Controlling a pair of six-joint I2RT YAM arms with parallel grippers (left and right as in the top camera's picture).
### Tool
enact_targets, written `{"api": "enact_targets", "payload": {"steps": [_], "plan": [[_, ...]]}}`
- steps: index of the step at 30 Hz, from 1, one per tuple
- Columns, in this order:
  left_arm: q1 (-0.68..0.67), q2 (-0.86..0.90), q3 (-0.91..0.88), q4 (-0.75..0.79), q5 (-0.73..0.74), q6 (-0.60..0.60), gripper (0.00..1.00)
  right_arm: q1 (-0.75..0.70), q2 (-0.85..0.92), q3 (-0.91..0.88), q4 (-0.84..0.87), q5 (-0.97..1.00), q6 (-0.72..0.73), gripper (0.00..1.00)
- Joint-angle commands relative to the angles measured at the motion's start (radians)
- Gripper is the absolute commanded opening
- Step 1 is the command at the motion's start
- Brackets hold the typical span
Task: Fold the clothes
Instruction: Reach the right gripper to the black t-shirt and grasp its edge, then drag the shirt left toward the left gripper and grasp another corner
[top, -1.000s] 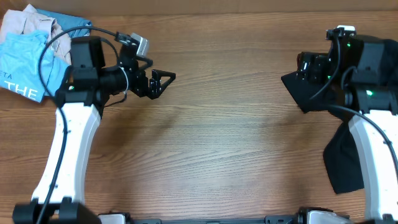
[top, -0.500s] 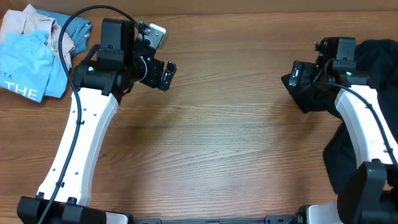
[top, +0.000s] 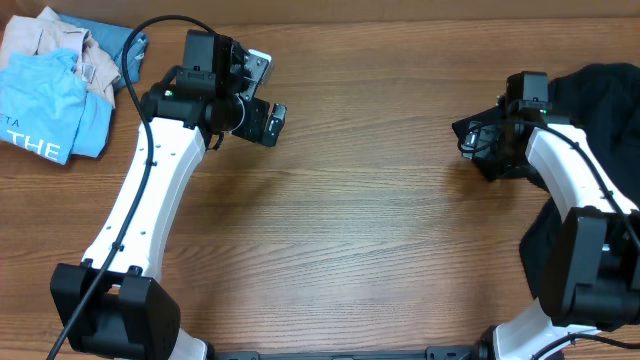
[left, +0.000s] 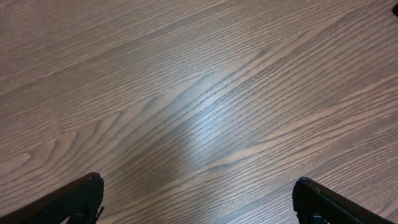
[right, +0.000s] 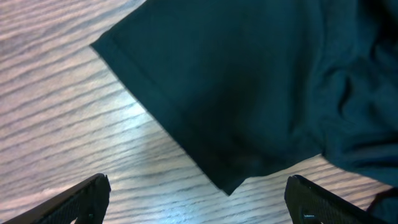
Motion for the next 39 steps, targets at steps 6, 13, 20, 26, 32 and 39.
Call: {"api": "enact_targets", "payload": {"steps": [6,13,20,26,32,39], "plan": [[-0.002,0.016,0.011,-0.009,-0.009,-0.011,1.0,-0.054,0.039,-0.013,0.015,-0.048,0.0,0.85],[-0.002,0.016,0.011,-0.01,-0.009,-0.011,1.0,-0.054,0.126,-0.013,0.015,-0.038,0.0,0.91],[-0.002,0.016,0.011,-0.009,-0.009,-0.011,1.0,-0.055,0.168,-0.013,0.037,0.006,0.0,0.74],[-0.002,0.016,0.011,-0.01,-0.009,-0.011,1.0,-0.055,0.181,-0.009,0.042,0.006,0.005,0.18],[-0.002,0.016,0.011,-0.009,-0.009,-0.011,1.0,-0.053,0.084,0.064,0.011,-0.076,0.039,0.04],[-0.002,0.016,0.011,-0.01,-0.008,-0.012,1.0,-0.049,-0.108,0.194,0.011,-0.456,0.112,0.04]]}}
